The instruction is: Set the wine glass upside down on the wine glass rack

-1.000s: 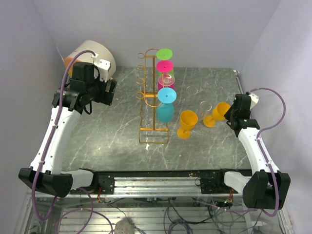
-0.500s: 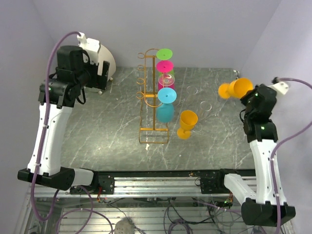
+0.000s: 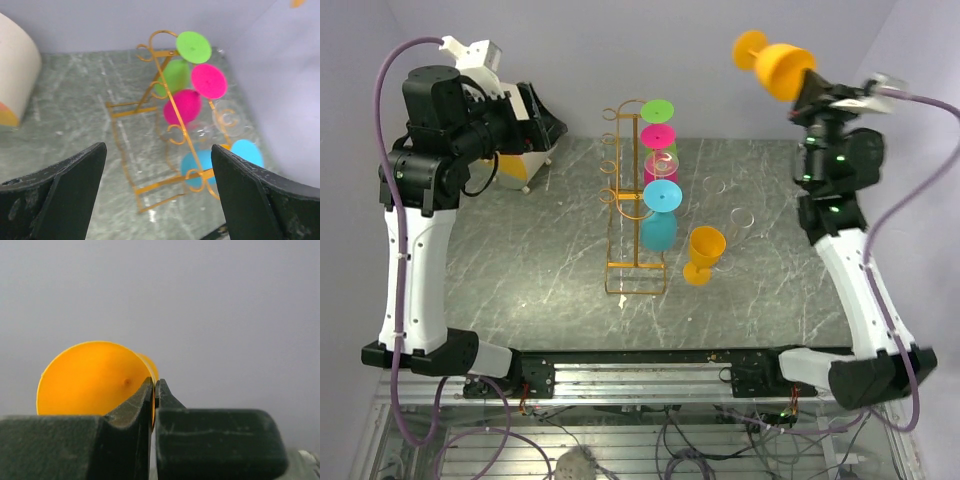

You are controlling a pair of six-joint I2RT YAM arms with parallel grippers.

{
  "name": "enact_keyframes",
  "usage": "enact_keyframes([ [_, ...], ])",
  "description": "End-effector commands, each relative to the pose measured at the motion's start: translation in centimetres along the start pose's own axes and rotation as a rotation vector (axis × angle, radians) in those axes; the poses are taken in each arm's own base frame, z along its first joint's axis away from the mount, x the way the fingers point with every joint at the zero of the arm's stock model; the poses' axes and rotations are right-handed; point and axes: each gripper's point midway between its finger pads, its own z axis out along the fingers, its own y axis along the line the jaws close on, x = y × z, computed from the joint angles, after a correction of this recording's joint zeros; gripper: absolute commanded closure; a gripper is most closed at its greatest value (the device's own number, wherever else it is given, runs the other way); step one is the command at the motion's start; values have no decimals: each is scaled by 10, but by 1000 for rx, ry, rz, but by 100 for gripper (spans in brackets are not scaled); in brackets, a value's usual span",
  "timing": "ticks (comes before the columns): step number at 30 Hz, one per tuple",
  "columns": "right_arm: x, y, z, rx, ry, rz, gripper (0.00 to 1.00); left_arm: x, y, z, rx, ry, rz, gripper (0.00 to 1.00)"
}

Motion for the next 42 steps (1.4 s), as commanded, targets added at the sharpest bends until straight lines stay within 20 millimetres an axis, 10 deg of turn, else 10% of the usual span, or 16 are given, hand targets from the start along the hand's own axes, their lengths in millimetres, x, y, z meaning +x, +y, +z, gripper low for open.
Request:
enact_keyframes([
  [1,-44,103,-8,-285,-345,-135,100,-14,-27,8,174,-6,-367,4],
  [8,-33,176,-62,-440,-695,-298,100,-31,-65,20,560,48,-884,4],
  [20,8,264,-118,-629,-753,-474,100,-46,-66,42,642,123,-1110,4],
  [42,57,310,-140,-681,-685,-416,100,-25,-59,50,620,129,-1100,33],
])
